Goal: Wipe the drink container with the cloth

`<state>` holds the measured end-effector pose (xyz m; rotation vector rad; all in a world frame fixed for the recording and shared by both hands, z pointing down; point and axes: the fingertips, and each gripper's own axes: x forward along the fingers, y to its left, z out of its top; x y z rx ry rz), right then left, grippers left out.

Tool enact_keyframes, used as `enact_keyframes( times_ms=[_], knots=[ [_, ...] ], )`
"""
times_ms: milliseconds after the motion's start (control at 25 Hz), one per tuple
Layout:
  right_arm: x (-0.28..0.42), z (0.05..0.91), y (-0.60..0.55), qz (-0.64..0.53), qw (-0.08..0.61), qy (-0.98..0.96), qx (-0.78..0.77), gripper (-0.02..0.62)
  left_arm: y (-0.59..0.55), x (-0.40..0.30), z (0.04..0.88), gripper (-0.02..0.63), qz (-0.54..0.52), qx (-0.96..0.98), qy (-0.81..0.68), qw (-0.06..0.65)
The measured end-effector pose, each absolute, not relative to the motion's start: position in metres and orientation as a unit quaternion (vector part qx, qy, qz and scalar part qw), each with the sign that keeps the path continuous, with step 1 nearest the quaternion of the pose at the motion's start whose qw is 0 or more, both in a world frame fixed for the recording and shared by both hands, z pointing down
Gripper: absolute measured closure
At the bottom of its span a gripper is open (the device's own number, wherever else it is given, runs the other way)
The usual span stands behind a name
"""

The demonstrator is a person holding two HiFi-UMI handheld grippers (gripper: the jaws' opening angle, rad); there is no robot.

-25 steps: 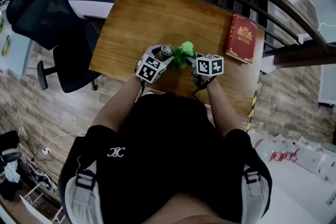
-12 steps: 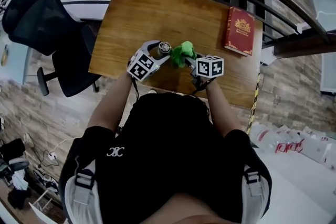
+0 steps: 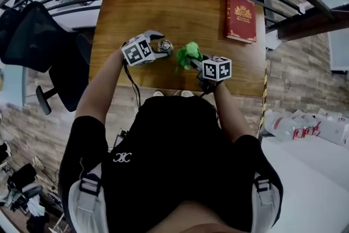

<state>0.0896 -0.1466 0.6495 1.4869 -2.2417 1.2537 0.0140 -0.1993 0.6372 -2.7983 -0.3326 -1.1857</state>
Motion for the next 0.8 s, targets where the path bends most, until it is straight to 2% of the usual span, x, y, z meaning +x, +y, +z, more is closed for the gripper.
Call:
enact_keyframes(
  times_ms=[200,600,800],
  knots=[
    [0.089,0.649,-0.135,0.424,0.084,-0.743,0.510,0.495,-0.198,0.022,0.654,0.282,-0.418,-0.892,-0.163,0.059],
    [0.087,0.650,-0.126,0.423,0.077,-0.737,0.521,0.495,-0.202,0.028,0.657,0.296,-0.408,-0.908,-0.091,-0.015],
    [0.080,0.649,-0.128,0.418,0.082,-0.746,0.512,0.495,-0.218,0.022,0.655,0.298,-0.368,-0.925,0.030,-0.096]
  ],
)
